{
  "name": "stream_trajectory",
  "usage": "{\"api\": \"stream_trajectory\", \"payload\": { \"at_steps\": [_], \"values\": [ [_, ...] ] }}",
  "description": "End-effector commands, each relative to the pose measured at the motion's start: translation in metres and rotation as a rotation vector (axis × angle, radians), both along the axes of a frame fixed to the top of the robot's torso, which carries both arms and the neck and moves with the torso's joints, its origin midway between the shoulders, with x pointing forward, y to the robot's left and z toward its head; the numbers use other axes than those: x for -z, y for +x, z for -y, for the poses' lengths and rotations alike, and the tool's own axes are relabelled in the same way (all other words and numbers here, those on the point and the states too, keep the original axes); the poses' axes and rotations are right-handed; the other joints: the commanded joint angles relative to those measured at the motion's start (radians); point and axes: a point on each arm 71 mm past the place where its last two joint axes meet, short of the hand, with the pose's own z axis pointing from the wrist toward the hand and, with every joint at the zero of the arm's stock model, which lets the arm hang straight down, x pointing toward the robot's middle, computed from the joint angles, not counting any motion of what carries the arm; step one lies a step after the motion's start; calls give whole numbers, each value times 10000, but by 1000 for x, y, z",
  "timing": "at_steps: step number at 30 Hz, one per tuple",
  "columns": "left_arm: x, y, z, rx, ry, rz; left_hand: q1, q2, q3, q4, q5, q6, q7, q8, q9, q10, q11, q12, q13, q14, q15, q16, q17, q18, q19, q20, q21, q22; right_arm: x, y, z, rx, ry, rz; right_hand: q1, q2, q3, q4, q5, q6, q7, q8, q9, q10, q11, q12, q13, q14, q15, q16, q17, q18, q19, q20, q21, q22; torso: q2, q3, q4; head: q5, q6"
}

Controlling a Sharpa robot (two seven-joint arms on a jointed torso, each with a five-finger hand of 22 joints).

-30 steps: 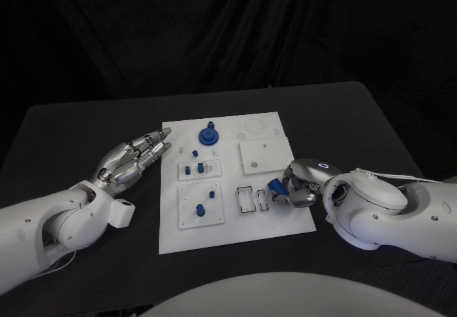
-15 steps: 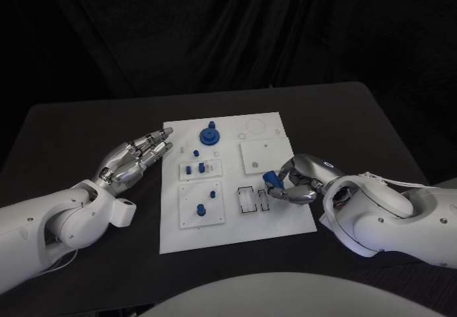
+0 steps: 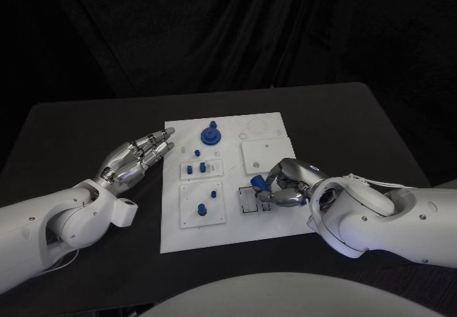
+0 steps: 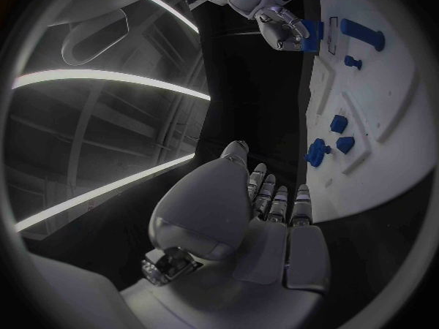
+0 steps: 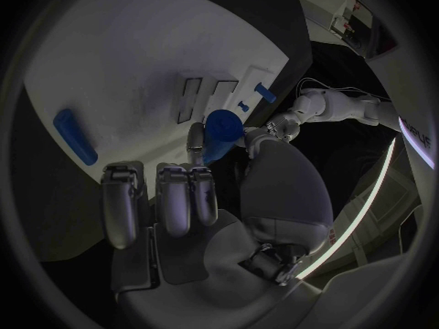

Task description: Assemble the parts on the task board

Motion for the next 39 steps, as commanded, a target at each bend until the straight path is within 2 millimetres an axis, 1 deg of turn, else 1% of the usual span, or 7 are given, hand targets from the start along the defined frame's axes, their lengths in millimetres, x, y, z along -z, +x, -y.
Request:
{"api": "stream_trajectory", "payload": {
  "at_steps": [1, 16, 22, 25, 30, 36, 39],
  "values": [
    [-1, -1, 3, 115, -137, 52, 125, -12, 73, -8, 67, -8, 47, 52, 11, 9, 65, 34, 16, 12, 74, -39, -1, -11, 28, 71, 31, 9, 7, -3, -1, 67, -187, -535, 146, 246, 564, -615, -64, -85, -50, -39, 6, 1041, 4, 26, 2635, 1037, -19, 29, 2634, -77, 1056, -48, 26, 2634, 11, -1, 1, -14, -1],
    [0, 0, 2, 107, -134, 59, 131, -17, 87, -16, 65, -12, 49, 53, 11, 8, 66, 30, 15, 17, 80, -37, 1, -9, 31, 80, 33, 13, 12, -3, -10, -261, -325, -755, 62, 317, 113, -240, -905, -81, 13, -258, -18, 1041, 64, 26, 2635, 1037, 35, 29, 2634, -77, 1056, 8, 26, 2634, 21, -9, -6, 85, -1],
    [0, 1, 2, 124, -136, 54, 131, -17, 87, -16, 65, -12, 49, 53, 11, 8, 66, 30, 15, 17, 80, -37, 1, -9, 31, 80, 33, 13, 13, -3, -12, -326, -375, -793, -496, 679, -937, -124, -3258, 44, 70, -487, -101, 1041, 120, 26, 2635, 1037, 88, 29, 2634, -77, 1056, 60, 26, 2634, 4, 10, -4, 72, -1],
    [0, 1, 3, 137, -137, 48, 131, -17, 87, -16, 65, -12, 49, 53, 11, 8, 66, 30, 15, 17, 80, -37, 1, -9, 31, 80, 33, 13, 14, -2, -12, -346, -414, -822, -782, 767, -1325, -105, -4097, 78, 88, -571, -127, 1041, 140, 26, 2635, 1037, 102, 29, 2634, -77, 1056, 75, 26, 2634, 7, 19, -6, 77, -1],
    [0, 1, 3, 150, -134, 35, 131, -17, 87, -16, 65, -12, 49, 53, 11, 8, 66, 30, 15, 17, 80, -37, 1, -9, 31, 80, 33, 13, 14, -2, -12, -366, -440, -836, -1310, 978, -2174, -99, -4950, 79, 136, -676, -129, 1041, 180, 26, 2635, 1037, 136, 29, 2634, -77, 1056, 107, 26, 2634, 7, 17, -13, 105, -1],
    [1, 1, 3, 169, -132, 20, 136, -23, 101, -23, 63, -29, 53, 51, 9, 4, 71, 22, 13, 22, 90, -34, 4, -7, 31, 92, 33, 12, 14, -1, -13, -402, -419, -809, -1571, 968, -2620, -90, -5505, 85, 163, -749, -127, 1041, 203, 26, 2635, 1037, 157, 29, 2634, -77, 1056, 127, 26, 2634, 7, 19, -20, 134, -1],
    [1, 1, 3, 173, -130, 14, 137, -25, 108, -25, 58, -37, 55, 50, 8, 1, 75, 18, 12, 29, 101, -30, 6, -7, 32, 100, 34, 13, 14, -1, -13, -404, -382, -715, -1787, 1158, -2934, -101, -5742, 70, 184, -788, -119, 1041, 221, 26, 2635, 1037, 172, 29, 2634, -77, 1056, 141, 26, 2634, 8, 17, -14, 134, -1]
  ]
}}
